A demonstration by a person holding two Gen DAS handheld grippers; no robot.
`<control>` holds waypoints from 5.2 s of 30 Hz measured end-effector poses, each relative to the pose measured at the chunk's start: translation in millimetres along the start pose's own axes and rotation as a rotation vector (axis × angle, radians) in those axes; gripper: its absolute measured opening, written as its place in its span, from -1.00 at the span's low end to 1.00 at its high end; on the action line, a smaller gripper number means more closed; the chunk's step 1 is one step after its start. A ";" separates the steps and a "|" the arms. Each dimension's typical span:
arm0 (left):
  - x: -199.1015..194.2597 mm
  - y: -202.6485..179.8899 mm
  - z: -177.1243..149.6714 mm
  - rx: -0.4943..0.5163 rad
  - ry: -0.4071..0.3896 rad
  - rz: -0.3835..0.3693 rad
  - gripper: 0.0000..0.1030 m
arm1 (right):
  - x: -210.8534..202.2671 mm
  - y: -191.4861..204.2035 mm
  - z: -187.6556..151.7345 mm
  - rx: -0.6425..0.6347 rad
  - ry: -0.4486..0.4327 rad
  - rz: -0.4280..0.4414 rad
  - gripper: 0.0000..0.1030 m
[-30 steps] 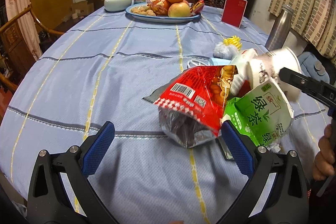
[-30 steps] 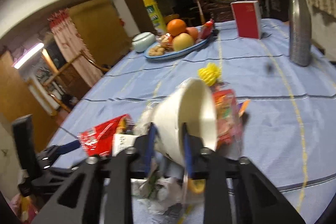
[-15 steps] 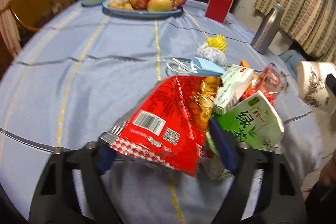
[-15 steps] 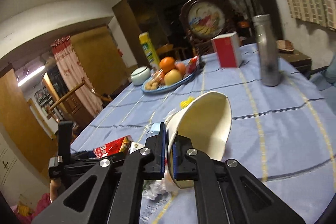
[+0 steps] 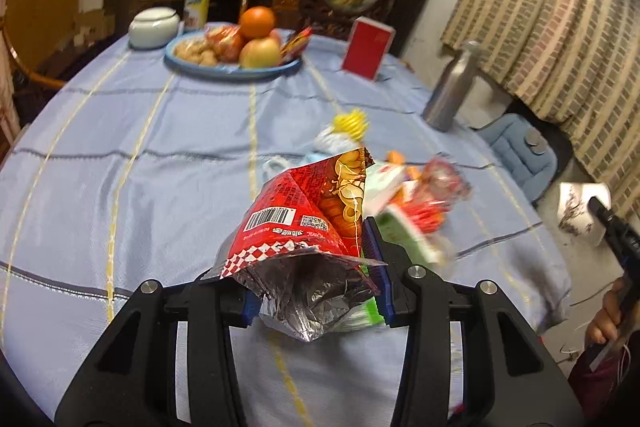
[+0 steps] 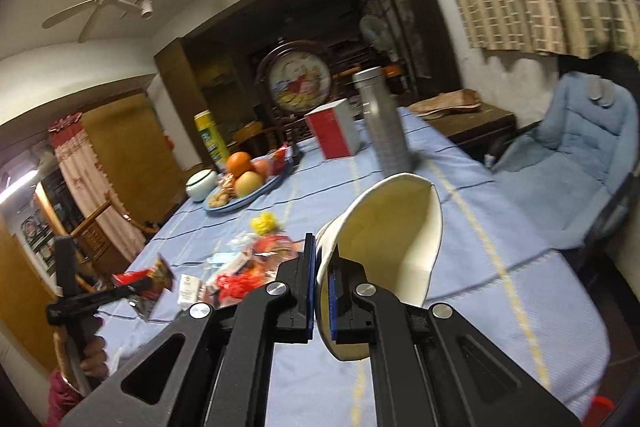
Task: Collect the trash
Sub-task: 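Carry both items to the red basket while the left tool releases the chip bag inside, then open the right tool to drop the paper cup into the red basket, then return to the table while the right tool grasps the clear plastic cup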
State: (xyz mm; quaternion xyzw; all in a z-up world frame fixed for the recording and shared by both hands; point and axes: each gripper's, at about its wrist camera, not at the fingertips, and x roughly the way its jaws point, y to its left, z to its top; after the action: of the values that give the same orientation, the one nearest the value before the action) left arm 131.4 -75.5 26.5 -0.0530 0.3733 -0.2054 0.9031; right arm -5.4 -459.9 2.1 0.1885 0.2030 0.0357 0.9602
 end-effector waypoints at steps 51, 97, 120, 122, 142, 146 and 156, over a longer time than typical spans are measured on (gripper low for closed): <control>164.0 -506.9 -244.3 0.817 0.694 -0.539 0.46 | -150.1 -366.2 -302.1 0.772 0.387 -0.572 0.16; 146.5 -443.8 -218.1 0.791 0.549 -0.457 0.58 | -96.6 -302.9 -318.1 0.703 0.707 -0.488 -0.62; 140.1 -438.6 -223.5 0.813 0.532 -0.462 0.58 | -78.7 -307.4 -321.4 0.914 0.806 -0.312 -0.47; 140.2 -438.8 -224.0 0.815 0.531 -0.458 0.58 | -73.2 -302.2 -321.0 0.891 0.810 -0.313 -0.41; 74.8 -434.4 -188.8 0.760 0.407 -0.583 0.70 | -177.5 -232.2 -144.9 0.486 0.119 -0.551 0.78; 49.4 -403.6 -162.7 0.701 0.295 -0.527 0.82 | -177.6 -182.2 -105.8 0.340 -0.048 -0.518 0.89; 29.8 -204.3 -82.7 0.347 0.091 -0.156 0.87 | -87.2 -67.2 -61.2 0.021 0.072 -0.328 0.89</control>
State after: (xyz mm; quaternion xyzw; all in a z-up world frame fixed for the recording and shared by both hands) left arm 25.1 -268.9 -1.2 0.0842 0.3673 -0.3381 0.8624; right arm -110.4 -513.5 -42.2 0.1614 0.2657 -0.1169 0.9432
